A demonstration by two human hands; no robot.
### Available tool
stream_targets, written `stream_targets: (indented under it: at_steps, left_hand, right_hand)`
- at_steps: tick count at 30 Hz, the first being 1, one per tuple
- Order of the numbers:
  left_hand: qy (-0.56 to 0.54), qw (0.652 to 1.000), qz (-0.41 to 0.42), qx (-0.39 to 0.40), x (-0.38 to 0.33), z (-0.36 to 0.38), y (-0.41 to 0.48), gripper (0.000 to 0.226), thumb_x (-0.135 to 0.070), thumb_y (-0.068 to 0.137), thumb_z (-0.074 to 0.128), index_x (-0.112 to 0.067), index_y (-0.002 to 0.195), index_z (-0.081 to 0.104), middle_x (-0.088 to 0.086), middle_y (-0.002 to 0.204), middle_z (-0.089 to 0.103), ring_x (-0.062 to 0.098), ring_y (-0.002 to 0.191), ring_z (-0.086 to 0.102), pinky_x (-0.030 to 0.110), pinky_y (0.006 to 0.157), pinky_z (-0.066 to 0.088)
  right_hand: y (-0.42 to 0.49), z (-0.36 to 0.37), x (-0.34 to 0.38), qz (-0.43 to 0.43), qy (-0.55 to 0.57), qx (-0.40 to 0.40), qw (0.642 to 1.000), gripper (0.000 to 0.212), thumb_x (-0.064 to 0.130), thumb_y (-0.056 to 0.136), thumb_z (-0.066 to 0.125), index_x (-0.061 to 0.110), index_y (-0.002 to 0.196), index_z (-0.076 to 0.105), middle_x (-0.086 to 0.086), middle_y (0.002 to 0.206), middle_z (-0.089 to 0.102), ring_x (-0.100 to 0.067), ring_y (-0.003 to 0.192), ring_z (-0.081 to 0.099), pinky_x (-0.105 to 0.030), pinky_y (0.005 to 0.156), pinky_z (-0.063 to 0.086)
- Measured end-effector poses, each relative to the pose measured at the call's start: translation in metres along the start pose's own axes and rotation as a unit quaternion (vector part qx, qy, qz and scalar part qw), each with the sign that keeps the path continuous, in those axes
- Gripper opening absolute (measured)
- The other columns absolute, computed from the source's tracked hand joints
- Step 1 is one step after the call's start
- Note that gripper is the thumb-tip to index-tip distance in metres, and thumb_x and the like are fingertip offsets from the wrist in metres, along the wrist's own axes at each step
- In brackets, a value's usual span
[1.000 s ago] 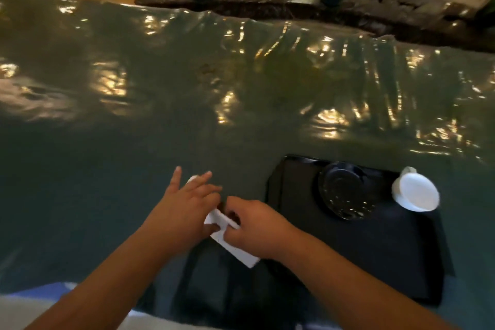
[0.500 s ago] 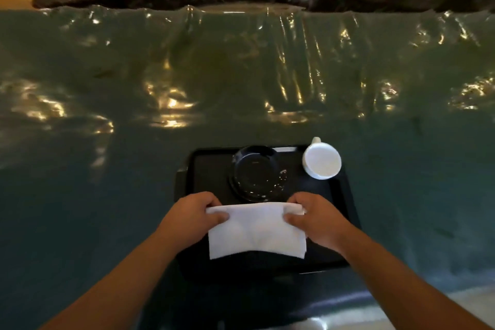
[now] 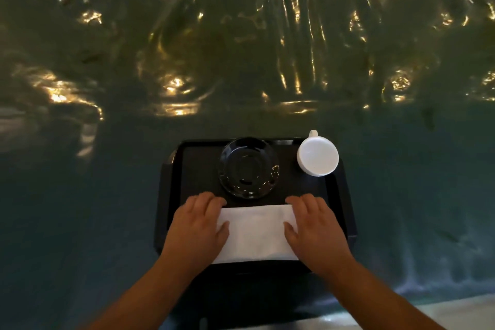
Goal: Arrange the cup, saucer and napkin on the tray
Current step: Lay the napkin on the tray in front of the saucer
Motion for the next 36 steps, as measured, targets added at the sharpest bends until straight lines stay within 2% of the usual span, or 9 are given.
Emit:
stream_targets:
  at_steps: [2, 4, 7, 10, 15, 23, 27, 30, 36]
  left_hand:
    - [-0.008, 0.998, 0.06, 0.003, -0.003, 0.01, -0.01, 0.04, -0.047, 0.09, 0.061, -0.021, 0.121, 0.062, 0.006, 0.13, 0.06, 0.026, 0.114, 0.056, 0.044, 0.096, 0.051]
    - [0.002, 0.995, 0.092, 0.028, -0.004, 0.021, -0.018, 0.041, -0.053, 0.091, 0.057, -0.027, 0.123, 0.058, 0.006, 0.14, 0.058, 0.026, 0.124, 0.054, 0.046, 0.104, 0.047]
    - [0.022, 0.993, 0.101, 0.053, -0.002, 0.031, -0.025, 0.042, -0.056, 0.094, 0.052, -0.029, 0.125, 0.058, 0.005, 0.147, 0.054, 0.026, 0.133, 0.05, 0.048, 0.112, 0.04]
    - [0.018, 0.994, 0.093, 0.059, 0.0, 0.035, -0.028, 0.043, -0.057, 0.095, 0.051, -0.03, 0.128, 0.057, 0.004, 0.151, 0.05, 0.025, 0.139, 0.044, 0.046, 0.117, 0.034]
    - [0.03, 0.996, 0.068, 0.047, 0.005, 0.034, -0.031, 0.048, -0.06, 0.093, 0.053, -0.026, 0.123, 0.068, 0.009, 0.143, 0.058, 0.031, 0.129, 0.054, 0.051, 0.108, 0.044]
    - [0.058, 0.997, 0.037, 0.046, 0.011, 0.032, -0.019, 0.05, -0.062, 0.093, 0.05, -0.028, 0.126, 0.068, 0.009, 0.142, 0.059, 0.033, 0.129, 0.053, 0.052, 0.104, 0.045]
    - [0.06, 0.997, 0.025, 0.037, 0.012, 0.03, -0.01, 0.052, -0.063, 0.092, 0.049, -0.028, 0.125, 0.07, 0.011, 0.141, 0.06, 0.035, 0.126, 0.056, 0.052, 0.102, 0.046]
    - [0.059, 0.998, 0.013, 0.022, 0.012, 0.027, -0.004, 0.054, -0.063, 0.091, 0.049, -0.027, 0.124, 0.07, 0.011, 0.14, 0.06, 0.035, 0.122, 0.057, 0.052, 0.099, 0.048]
    - [0.063, 0.998, 0.008, 0.01, 0.011, 0.025, 0.001, 0.053, -0.064, 0.091, 0.049, -0.028, 0.124, 0.069, 0.009, 0.138, 0.06, 0.034, 0.118, 0.057, 0.051, 0.095, 0.047]
  right_hand:
    - [-0.008, 0.008, 0.0, -0.08, 0.008, -0.019, 0.997, 0.047, 0.033, 0.088, 0.067, 0.016, 0.131, 0.057, -0.01, 0.122, 0.06, -0.032, 0.11, 0.057, -0.051, 0.094, 0.054]
    - [-0.016, 0.02, -0.004, -0.126, -0.003, 0.019, 0.992, 0.052, 0.042, 0.092, 0.061, 0.022, 0.139, 0.055, -0.011, 0.138, 0.058, -0.034, 0.128, 0.053, -0.051, 0.108, 0.047]
    - [-0.025, 0.032, -0.011, -0.144, -0.03, 0.065, 0.987, 0.055, 0.047, 0.093, 0.06, 0.025, 0.143, 0.057, -0.011, 0.152, 0.052, -0.034, 0.141, 0.046, -0.05, 0.115, 0.037]
    - [-0.027, 0.035, -0.015, -0.146, -0.025, 0.062, 0.987, 0.053, 0.05, 0.096, 0.054, 0.024, 0.142, 0.059, -0.009, 0.155, 0.048, -0.03, 0.145, 0.041, -0.045, 0.121, 0.028]
    - [-0.029, 0.034, -0.019, -0.158, -0.038, 0.07, 0.984, 0.055, 0.053, 0.098, 0.049, 0.024, 0.144, 0.058, -0.007, 0.159, 0.044, -0.028, 0.148, 0.037, -0.047, 0.12, 0.021]
    - [-0.019, 0.031, -0.021, -0.148, -0.036, 0.076, 0.985, 0.055, 0.053, 0.1, 0.047, 0.024, 0.146, 0.056, -0.007, 0.161, 0.041, -0.028, 0.15, 0.033, -0.05, 0.118, 0.021]
    - [-0.011, 0.03, -0.023, -0.144, -0.039, 0.075, 0.986, 0.056, 0.053, 0.1, 0.044, 0.025, 0.147, 0.054, -0.007, 0.162, 0.04, -0.028, 0.15, 0.031, -0.052, 0.122, 0.025]
    - [-0.004, 0.029, -0.025, -0.142, -0.038, 0.083, 0.986, 0.057, 0.055, 0.101, 0.042, 0.026, 0.15, 0.05, -0.005, 0.164, 0.035, -0.026, 0.152, 0.026, -0.055, 0.121, 0.024]
    - [0.007, 0.029, -0.03, -0.143, -0.027, 0.118, 0.982, 0.06, 0.06, 0.104, 0.033, 0.032, 0.157, 0.036, 0.001, 0.17, 0.018, -0.019, 0.156, 0.006, -0.048, 0.125, 0.01]
Point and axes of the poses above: each hand's wrist, its own y-axis towards the middle knuckle, its own z-axis out of the palm, x = y × z, the point moved 1 cm from there along y, towards the middle knuckle
